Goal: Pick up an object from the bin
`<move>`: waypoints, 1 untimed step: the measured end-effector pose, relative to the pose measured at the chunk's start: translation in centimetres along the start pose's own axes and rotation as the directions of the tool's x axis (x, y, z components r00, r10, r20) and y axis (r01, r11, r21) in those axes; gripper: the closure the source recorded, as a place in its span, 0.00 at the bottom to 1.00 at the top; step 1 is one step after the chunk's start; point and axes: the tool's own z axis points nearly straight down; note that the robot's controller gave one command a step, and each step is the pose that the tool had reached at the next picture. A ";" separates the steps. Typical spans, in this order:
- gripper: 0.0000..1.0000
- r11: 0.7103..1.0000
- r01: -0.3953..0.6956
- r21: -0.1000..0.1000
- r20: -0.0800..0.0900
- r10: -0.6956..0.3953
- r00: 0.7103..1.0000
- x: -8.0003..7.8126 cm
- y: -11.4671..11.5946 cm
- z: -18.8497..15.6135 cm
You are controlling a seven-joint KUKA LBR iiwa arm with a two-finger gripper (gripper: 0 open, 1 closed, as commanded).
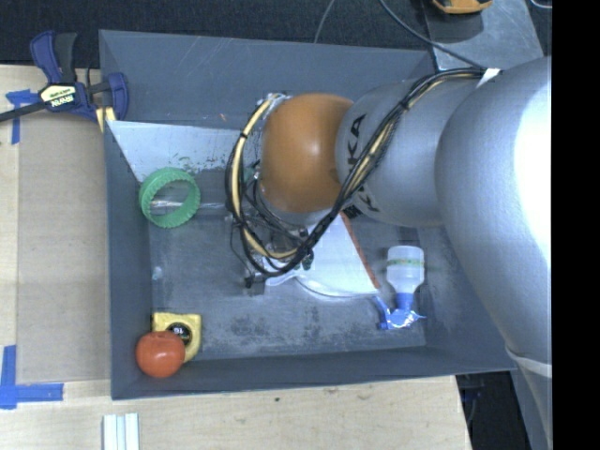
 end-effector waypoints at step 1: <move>0.00 0.991 -0.135 0.001 0.006 0.135 0.991 -0.1 -6.6 -1.5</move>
Offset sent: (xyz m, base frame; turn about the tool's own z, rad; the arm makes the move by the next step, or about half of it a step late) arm 0.0089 -0.0615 0.0141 0.1329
